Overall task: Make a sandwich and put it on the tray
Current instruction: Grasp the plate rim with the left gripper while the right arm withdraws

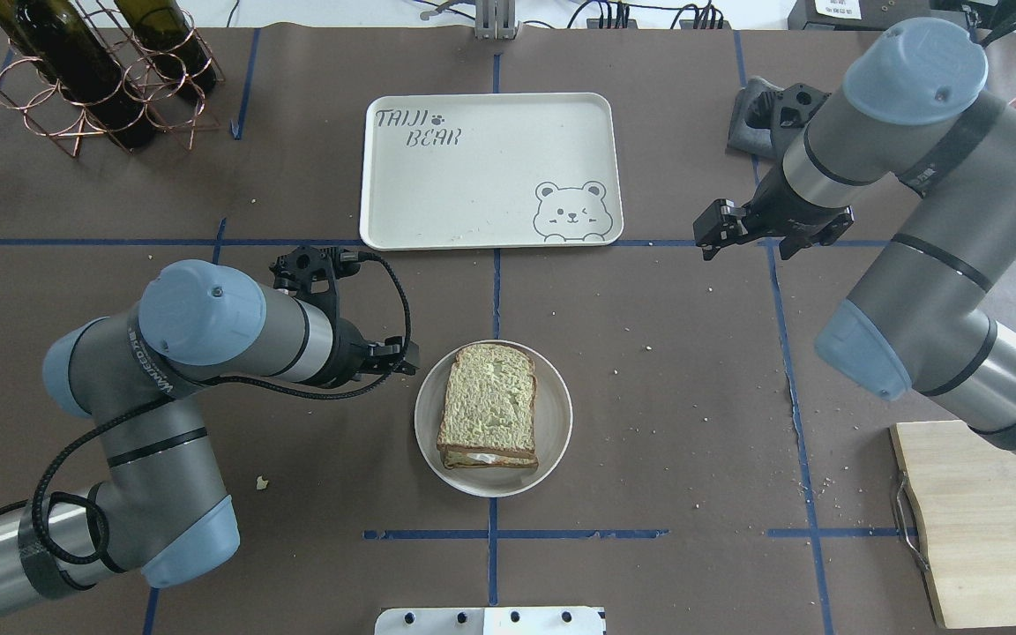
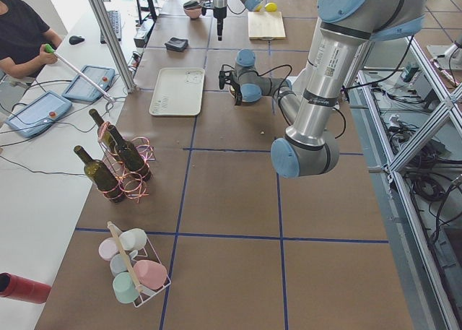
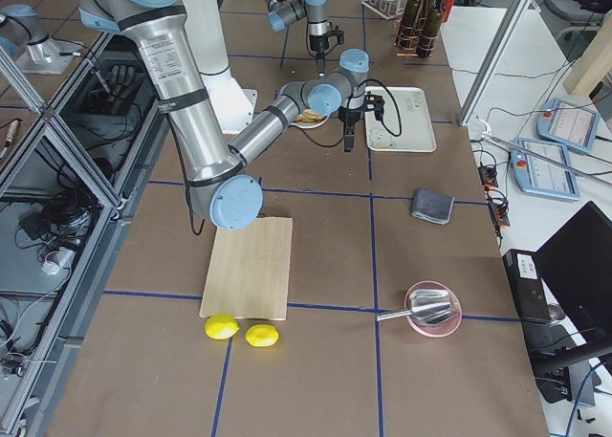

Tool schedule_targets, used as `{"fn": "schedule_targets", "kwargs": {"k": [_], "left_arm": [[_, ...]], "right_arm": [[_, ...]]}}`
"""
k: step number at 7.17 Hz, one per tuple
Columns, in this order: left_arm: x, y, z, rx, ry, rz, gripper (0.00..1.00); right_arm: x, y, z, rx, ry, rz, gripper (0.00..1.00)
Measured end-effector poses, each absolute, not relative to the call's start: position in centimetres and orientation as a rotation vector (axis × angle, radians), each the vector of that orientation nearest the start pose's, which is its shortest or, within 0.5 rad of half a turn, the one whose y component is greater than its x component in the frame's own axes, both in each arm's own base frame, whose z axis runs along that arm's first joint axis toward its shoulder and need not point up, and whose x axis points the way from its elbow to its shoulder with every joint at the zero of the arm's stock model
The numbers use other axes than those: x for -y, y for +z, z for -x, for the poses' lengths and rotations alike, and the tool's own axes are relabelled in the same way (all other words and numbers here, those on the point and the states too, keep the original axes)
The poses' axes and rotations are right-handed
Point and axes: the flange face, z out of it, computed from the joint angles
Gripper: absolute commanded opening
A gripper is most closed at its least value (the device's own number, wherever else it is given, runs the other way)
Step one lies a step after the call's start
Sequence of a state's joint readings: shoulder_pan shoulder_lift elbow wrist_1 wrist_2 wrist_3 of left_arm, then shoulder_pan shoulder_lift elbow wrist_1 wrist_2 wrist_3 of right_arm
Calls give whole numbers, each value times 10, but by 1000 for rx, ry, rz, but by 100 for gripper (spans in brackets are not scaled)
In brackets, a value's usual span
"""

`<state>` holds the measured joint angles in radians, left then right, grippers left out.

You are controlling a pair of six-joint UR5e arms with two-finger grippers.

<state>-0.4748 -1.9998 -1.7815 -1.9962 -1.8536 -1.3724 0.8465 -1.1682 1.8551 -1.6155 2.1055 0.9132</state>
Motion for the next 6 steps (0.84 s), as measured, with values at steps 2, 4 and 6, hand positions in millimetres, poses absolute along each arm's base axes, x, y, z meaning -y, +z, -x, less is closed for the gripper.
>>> {"fn": "schedule_targets", "kwargs": {"k": [2, 4, 6], "left_arm": [[358, 274, -531, -1081, -92, -65, 59], [347, 276, -553, -1071, -81, -49, 48], [347, 277, -561, -1066, -81, -48, 31]], "right_arm": [[508, 314, 332, 809, 17, -54, 100], [510, 314, 329, 809, 22, -56, 100], [510, 312, 329, 812, 25, -58, 100]]}}
